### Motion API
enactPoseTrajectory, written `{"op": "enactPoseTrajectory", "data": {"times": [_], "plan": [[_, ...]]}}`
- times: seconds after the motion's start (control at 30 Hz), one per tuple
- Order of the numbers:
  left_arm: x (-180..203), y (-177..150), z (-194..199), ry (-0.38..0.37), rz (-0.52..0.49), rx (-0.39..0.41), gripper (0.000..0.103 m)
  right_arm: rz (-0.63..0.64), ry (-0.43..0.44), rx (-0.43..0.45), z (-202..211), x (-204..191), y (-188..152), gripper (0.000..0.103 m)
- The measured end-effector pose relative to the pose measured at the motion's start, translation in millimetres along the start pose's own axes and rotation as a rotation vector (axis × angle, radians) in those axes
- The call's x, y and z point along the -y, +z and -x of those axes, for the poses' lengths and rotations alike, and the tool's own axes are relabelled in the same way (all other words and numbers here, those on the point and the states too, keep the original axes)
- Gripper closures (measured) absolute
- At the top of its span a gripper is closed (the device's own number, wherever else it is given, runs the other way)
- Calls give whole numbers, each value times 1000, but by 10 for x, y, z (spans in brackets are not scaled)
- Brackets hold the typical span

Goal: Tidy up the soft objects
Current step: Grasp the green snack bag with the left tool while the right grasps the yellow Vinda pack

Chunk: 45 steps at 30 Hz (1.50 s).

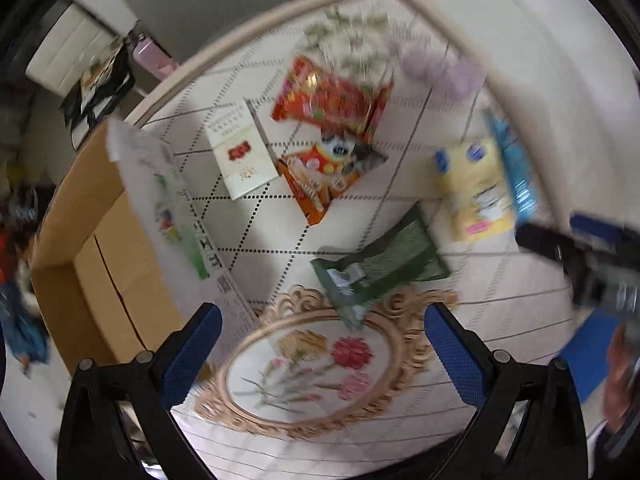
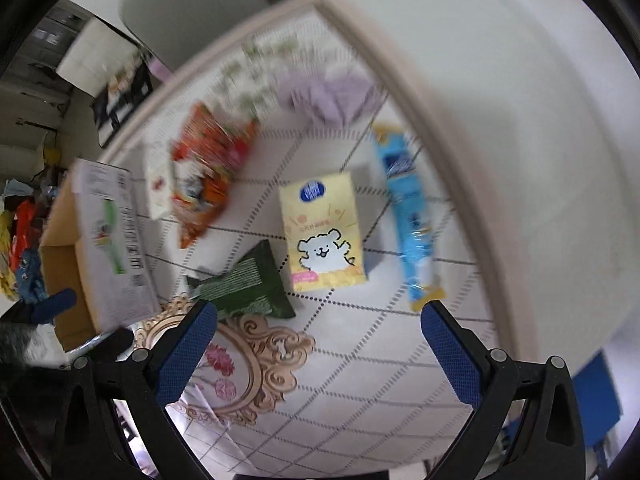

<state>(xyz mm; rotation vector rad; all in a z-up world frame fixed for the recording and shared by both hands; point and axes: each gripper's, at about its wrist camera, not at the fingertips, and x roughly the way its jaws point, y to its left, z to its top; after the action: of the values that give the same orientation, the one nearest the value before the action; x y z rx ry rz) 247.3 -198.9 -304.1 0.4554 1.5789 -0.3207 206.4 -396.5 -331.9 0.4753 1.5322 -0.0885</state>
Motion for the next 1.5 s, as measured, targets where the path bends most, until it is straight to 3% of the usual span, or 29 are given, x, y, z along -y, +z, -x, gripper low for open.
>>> {"op": "enactPoseTrajectory", "data": {"times": [0.17, 0.2, 0.23, 0.27, 0.43, 0.57, 0.63, 0.67, 0.7, 0.77, 0.83, 0.97, 1.03, 1.23, 1.33, 1.4, 1.5], "plan": [[119, 37, -312, 14, -123, -44, 0, -44, 58, -96, -651, -6, 190, 7], [145, 45, -344, 18, -148, -48, 0, -40, 45, -105, -719, -15, 203, 15], [177, 56, -377, 13, -179, -56, 0, -38, 30, -117, -769, -14, 201, 30], [207, 71, -413, 9, -210, -66, 0, -45, 34, -133, -804, 11, 181, 37], [472, 148, -640, 34, -392, -107, 0, -68, -5, -182, -812, 235, -18, 36], [637, 245, -911, 51, -464, -153, 0, -89, -1, -224, -800, 407, -236, 36], [685, 293, -1042, 61, -475, -179, 10, -88, -2, -220, -811, 425, -300, 35], [694, 304, -1073, 58, -473, -185, 23, -87, -4, -214, -813, 422, -326, 35], [693, 315, -1105, 57, -464, -198, 41, -88, -6, -210, -811, 427, -342, 35], [632, 329, -1152, 21, -386, -235, 52, -88, -16, -199, -778, 421, -351, 35], [517, 337, -1159, -36, -270, -250, 54, -89, -19, -192, -762, 419, -347, 35], [174, 339, -1295, -247, 47, -323, 53, -110, -11, -195, -838, 328, -306, 35], [78, 344, -1377, -279, 121, -328, 53, -120, -10, -196, -883, 294, -291, 35], [103, 482, -1392, -263, 150, -313, 53, -138, -43, -209, -992, 218, -220, 35], [101, 306, -1352, -244, 151, -293, 54, -147, -61, -205, -1101, 140, -170, 35], [119, 259, -1260, -217, 140, -270, 63, -141, -82, -190, -1132, 89, -169, 36], [176, 188, -1148, -200, 132, -231, 69, -139, -74, -173, -1126, 25, -209, 37]]}}
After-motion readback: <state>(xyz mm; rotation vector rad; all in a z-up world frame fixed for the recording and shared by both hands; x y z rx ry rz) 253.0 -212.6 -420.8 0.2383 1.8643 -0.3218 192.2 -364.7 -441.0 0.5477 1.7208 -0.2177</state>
